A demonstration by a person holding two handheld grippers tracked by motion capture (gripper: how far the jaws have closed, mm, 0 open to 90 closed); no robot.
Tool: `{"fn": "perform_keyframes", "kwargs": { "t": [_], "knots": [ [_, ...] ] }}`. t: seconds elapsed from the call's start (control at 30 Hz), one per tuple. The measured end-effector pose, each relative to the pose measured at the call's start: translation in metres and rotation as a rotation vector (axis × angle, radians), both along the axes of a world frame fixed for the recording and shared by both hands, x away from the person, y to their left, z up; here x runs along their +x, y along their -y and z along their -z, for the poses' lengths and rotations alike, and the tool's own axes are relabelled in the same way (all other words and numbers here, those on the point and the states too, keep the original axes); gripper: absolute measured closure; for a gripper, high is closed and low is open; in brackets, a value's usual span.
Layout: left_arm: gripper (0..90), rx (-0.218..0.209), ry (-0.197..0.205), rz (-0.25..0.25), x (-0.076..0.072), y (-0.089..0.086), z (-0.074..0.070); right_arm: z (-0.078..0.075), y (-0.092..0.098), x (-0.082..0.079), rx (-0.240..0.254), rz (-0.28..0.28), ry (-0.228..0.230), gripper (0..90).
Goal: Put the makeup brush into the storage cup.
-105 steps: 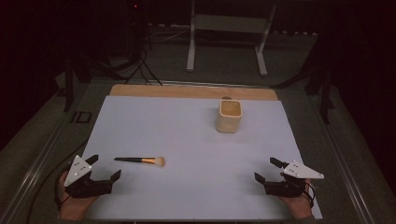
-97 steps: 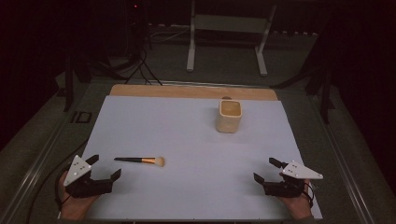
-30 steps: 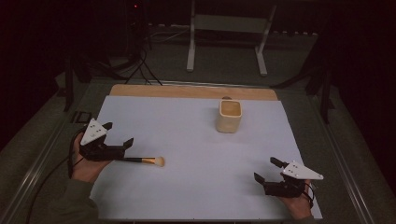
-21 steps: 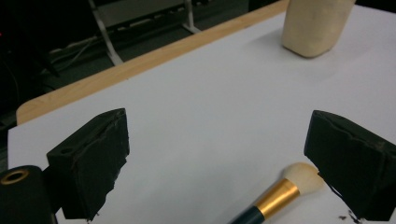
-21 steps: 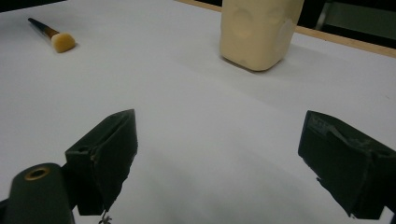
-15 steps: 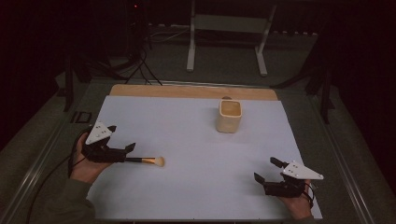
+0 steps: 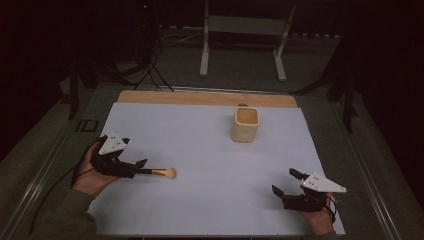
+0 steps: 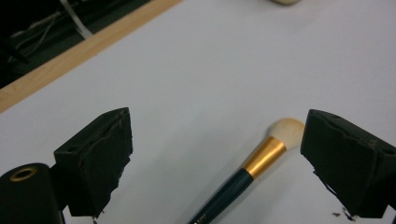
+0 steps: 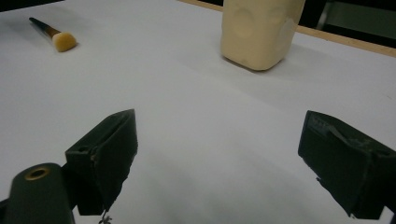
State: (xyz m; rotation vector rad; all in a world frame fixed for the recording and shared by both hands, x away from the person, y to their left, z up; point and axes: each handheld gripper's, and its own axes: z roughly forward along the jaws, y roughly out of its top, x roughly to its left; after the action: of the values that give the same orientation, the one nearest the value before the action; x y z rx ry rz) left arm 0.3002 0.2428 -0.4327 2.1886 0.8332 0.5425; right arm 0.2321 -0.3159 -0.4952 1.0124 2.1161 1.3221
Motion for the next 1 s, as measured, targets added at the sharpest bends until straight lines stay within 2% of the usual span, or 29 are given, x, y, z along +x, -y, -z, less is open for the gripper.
{"fn": "perform_keyframes", "kwargs": {
  "t": [0.13, 0.3, 0.7, 0.93, 1.0],
  "knots": [
    [11.5, 0.052, -0.042, 0.035, 0.004, 0.006, 0.007, 0.0, 0.0, 0.0, 0.0, -0.001, -0.002, 11.7],
    [11.9, 0.077, -0.081, 0.053, 0.008, 0.011, 0.015, 0.0, 0.0, 0.0, 0.0, -0.003, -0.003, 11.7],
    [12.8, 0.101, -0.118, 0.073, 0.015, 0.016, 0.024, 0.0, 0.0, 0.0, 0.0, -0.008, -0.004, 11.8],
    [13.3, 0.139, -0.147, 0.08, 0.02, 0.021, 0.033, 0.0, 0.0, 0.0, -0.001, -0.011, -0.004, 11.8],
    [13.6, 0.162, -0.165, 0.086, 0.021, 0.024, 0.038, 0.0, 0.0, 0.0, 0.0, -0.01, -0.004, 11.8]
  ]
}}
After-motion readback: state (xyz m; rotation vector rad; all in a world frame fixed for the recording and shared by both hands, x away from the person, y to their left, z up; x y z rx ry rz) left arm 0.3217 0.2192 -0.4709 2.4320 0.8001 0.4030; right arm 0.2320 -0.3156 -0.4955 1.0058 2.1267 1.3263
